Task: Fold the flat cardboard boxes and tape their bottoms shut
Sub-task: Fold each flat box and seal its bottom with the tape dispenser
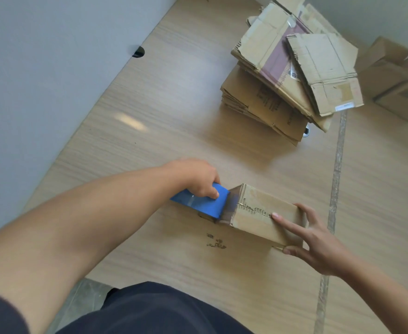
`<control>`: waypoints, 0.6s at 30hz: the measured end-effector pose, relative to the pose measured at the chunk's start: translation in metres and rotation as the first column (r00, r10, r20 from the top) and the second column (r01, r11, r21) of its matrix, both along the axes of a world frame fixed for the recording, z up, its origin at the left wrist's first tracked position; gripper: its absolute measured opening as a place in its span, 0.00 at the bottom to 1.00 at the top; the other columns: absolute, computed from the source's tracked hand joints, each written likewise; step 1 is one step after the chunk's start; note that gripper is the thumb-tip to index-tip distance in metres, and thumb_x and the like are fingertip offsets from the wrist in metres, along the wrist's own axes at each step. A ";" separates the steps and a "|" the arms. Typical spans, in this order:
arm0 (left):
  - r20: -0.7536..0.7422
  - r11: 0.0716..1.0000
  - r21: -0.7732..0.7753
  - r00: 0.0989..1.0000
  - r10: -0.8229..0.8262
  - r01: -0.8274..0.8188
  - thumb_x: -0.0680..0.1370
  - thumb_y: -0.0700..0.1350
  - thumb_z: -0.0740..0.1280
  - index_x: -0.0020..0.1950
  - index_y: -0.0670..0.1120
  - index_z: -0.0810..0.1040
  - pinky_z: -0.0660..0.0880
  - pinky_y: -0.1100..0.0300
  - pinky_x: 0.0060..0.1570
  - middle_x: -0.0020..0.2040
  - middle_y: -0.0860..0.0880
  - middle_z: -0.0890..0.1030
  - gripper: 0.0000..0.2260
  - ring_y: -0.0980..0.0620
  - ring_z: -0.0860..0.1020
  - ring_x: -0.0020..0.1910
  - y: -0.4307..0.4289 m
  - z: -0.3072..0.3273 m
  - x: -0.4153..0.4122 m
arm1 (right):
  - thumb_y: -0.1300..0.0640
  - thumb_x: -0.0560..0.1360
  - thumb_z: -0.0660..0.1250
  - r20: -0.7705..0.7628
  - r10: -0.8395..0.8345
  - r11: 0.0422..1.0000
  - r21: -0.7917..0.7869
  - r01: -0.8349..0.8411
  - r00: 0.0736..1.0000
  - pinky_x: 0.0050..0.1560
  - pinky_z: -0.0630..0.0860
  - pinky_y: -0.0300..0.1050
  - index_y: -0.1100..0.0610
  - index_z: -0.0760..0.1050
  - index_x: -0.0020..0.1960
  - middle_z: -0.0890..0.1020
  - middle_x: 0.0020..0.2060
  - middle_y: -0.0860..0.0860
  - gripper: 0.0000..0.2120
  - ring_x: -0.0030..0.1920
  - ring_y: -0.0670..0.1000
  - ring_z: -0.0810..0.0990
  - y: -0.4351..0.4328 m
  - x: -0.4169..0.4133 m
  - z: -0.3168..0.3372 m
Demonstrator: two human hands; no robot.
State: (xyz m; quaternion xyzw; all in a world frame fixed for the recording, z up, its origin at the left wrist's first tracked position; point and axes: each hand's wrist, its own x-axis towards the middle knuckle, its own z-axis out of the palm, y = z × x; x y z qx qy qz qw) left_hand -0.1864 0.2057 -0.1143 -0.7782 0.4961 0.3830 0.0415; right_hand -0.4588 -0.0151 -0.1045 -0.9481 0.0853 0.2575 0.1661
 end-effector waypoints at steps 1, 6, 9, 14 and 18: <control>0.057 1.000 0.004 0.998 -0.013 0.013 0.78 0.59 0.62 0.62 0.57 0.78 0.70 0.55 0.46 0.58 0.52 0.80 0.15 0.46 0.75 0.52 -0.004 0.005 -0.005 | 0.39 0.73 0.68 0.002 0.005 1.000 0.001 -0.005 1.000 0.74 0.60 0.51 0.19 0.41 0.69 0.48 0.74 0.51 0.41 0.77 0.60 0.54 0.000 0.001 0.000; 0.277 1.000 0.012 0.961 -0.009 0.006 0.79 0.48 0.61 0.48 0.52 0.72 0.67 0.57 0.43 0.54 0.50 0.79 0.02 0.46 0.73 0.47 -0.027 0.033 -0.035 | 0.40 0.74 0.69 0.010 0.004 1.000 -0.013 -0.004 1.000 0.74 0.58 0.49 0.19 0.40 0.69 0.50 0.75 0.56 0.42 0.77 0.61 0.54 0.003 0.001 0.000; 0.317 1.000 0.017 0.948 -0.003 -0.003 0.78 0.47 0.62 0.52 0.53 0.76 0.67 0.59 0.45 0.58 0.50 0.79 0.05 0.47 0.77 0.54 -0.030 0.044 -0.045 | 0.41 0.75 0.69 0.015 0.004 1.000 -0.020 -0.003 1.000 0.74 0.59 0.49 0.19 0.39 0.69 0.49 0.76 0.56 0.43 0.78 0.61 0.53 0.003 0.000 0.000; 0.365 0.999 0.041 0.931 -0.012 -0.003 0.75 0.48 0.69 0.63 0.52 0.77 0.74 0.57 0.59 0.62 0.51 0.78 0.16 0.49 0.76 0.62 -0.040 0.041 -0.060 | 0.42 0.75 0.70 0.026 0.033 0.999 -0.031 -0.032 0.999 0.73 0.60 0.47 0.18 0.37 0.67 0.49 0.76 0.56 0.44 0.78 0.60 0.53 0.006 0.003 0.004; 0.414 0.997 0.029 0.907 -0.073 0.067 0.73 0.48 0.73 0.66 0.52 0.76 0.74 0.53 0.61 0.64 0.51 0.76 0.22 0.48 0.74 0.65 -0.042 0.038 -0.063 | 0.43 0.75 0.69 0.009 0.033 0.999 -0.019 -0.033 0.999 0.73 0.57 0.44 0.18 0.36 0.67 0.48 0.76 0.56 0.44 0.78 0.59 0.51 0.007 0.003 0.005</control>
